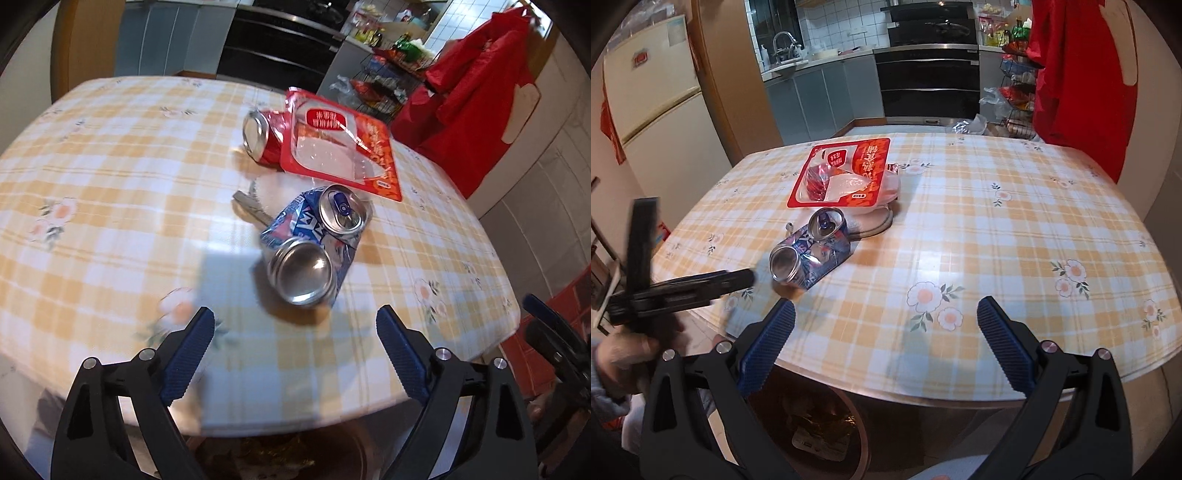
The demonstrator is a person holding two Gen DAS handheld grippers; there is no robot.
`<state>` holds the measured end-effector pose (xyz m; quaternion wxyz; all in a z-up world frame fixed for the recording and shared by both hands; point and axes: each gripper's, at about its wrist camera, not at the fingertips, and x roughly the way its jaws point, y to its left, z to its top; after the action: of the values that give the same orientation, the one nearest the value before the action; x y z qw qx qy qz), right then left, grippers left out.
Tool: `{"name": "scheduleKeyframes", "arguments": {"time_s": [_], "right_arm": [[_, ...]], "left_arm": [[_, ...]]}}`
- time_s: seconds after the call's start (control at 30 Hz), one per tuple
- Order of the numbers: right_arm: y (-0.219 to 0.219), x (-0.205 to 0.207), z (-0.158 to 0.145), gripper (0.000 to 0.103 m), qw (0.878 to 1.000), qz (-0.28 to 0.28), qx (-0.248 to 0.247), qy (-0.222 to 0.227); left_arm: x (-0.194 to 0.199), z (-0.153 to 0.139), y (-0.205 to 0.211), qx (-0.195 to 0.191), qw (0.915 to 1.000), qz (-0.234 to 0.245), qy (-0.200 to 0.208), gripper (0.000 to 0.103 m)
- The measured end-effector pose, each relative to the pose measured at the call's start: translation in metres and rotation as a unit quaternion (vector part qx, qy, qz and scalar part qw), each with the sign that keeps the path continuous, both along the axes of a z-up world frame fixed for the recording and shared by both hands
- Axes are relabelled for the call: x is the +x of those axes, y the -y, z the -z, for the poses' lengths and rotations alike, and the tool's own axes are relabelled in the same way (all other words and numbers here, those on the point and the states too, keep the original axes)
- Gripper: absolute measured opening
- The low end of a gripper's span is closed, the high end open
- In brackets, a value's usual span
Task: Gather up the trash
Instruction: 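Grasp the crushed blue can with the left gripper while the right gripper grasps the red-labelled plastic tray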
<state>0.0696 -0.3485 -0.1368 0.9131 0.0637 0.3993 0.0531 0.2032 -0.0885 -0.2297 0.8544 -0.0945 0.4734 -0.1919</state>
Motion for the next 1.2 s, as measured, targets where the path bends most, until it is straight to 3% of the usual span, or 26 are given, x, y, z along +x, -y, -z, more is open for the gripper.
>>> {"name": "scheduleKeyframes", "arguments": {"time_s": [0.13,0.3,0.4,0.57,0.67,0.7,0.83,1.07,1.13,1.2], "right_arm": [[0.01,0.006,0.0,0.097,1.0,0.017,-0.009,0.012],[0.024,0.017,0.005,0.097,0.999,0.027,0.023,0.028],[0.023,0.027,0.009,0.097,0.999,0.007,0.044,0.011],[0.012,0.038,0.015,0.097,1.0,0.011,0.003,-0.015],[0.009,0.043,0.02,0.097,1.0,0.003,0.007,-0.027],[0.009,0.043,0.02,0.097,1.0,0.003,0.009,-0.027],[0.012,0.047,0.02,0.097,1.0,0.002,0.014,-0.024],[0.014,0.076,0.015,0.097,1.0,-0.011,0.024,-0.012],[0.01,0.087,0.013,0.094,1.0,-0.023,0.021,-0.004],[0.006,0.105,0.014,0.085,0.999,-0.037,0.026,0.0]], "left_arm": [[0.019,0.013,0.015,-0.005,0.9998,0.003,-0.017,0.086],[0.037,0.025,0.021,-0.005,0.9995,-0.008,-0.031,0.086],[0.044,0.029,0.025,0.006,0.9995,-0.011,-0.029,0.086],[0.045,0.029,0.034,0.03,0.9995,-0.008,-0.008,0.083],[0.042,0.03,0.038,0.057,0.9983,-0.01,0.007,0.072],[0.04,0.029,0.039,0.069,0.9975,-0.007,0.013,0.057],[0.035,0.024,0.028,0.052,0.9985,-0.001,0.014,0.056],[0.02,-0.01,-0.002,0.029,0.9979,-0.007,0.057,0.049],[0.018,-0.017,-0.011,0.021,0.9979,-0.006,0.061,0.025],[0.018,-0.019,-0.019,0.014,0.9983,-0.009,0.056,0.022]]}}
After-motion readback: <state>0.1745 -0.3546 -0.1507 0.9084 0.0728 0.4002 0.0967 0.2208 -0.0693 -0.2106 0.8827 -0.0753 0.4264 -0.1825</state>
